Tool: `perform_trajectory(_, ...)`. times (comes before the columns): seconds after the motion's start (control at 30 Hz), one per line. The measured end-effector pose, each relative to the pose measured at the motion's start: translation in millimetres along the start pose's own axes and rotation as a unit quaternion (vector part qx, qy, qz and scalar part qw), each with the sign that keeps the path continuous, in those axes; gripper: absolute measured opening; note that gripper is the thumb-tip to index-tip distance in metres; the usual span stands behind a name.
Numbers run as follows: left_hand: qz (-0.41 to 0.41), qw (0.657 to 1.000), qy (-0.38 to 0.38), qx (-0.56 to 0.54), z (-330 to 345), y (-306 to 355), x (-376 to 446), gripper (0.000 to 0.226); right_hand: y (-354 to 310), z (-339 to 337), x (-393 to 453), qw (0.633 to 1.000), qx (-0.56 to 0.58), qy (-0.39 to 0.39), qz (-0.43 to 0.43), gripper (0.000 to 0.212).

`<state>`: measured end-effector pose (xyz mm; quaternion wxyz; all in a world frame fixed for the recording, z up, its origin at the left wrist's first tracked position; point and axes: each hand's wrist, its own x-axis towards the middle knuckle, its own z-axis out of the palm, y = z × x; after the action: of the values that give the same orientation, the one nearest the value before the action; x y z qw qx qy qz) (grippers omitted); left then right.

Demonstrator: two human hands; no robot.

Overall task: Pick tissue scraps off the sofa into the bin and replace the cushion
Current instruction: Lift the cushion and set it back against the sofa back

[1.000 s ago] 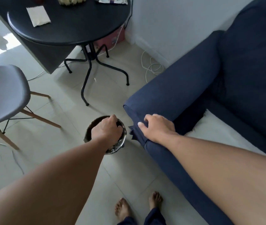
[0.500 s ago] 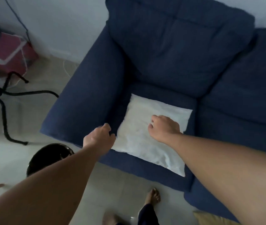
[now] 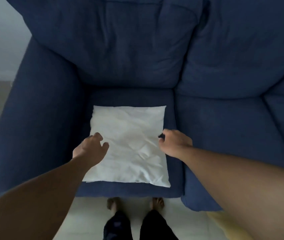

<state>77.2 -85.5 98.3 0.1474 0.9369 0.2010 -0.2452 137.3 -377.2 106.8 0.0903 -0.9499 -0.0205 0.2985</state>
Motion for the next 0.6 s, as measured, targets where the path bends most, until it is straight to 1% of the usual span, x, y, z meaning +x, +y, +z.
perform_trajectory(0.2, -0.002, 1.000, 0.000, -0.006, 3, -10, 41, 0.042, -9, 20, 21, 0.999, 0.023, -0.028, 0.023, 0.040)
perform_trajectory(0.33, -0.015, 0.999, -0.008, -0.036, 7, -18, 66, 0.047, -27, 33, 36, 0.995, 0.053, -0.063, 0.055, 0.054)
perform_trajectory(0.4, -0.027, 0.997, -0.034, -0.057, 11, -23, 77, 0.052, -34, 43, 41, 0.988, 0.085, -0.098, 0.083, 0.067)
perform_trajectory(0.53, -0.059, 0.986, -0.091, -0.129, 29, -33, 90, 0.065, -41, 60, 41, 0.955, 0.173, -0.183, 0.154, 0.109)
perform_trajectory(0.6, -0.082, 0.976, -0.101, -0.172, 37, -39, 93, 0.074, -44, 72, 40, 0.942, 0.210, -0.201, 0.167, 0.119)
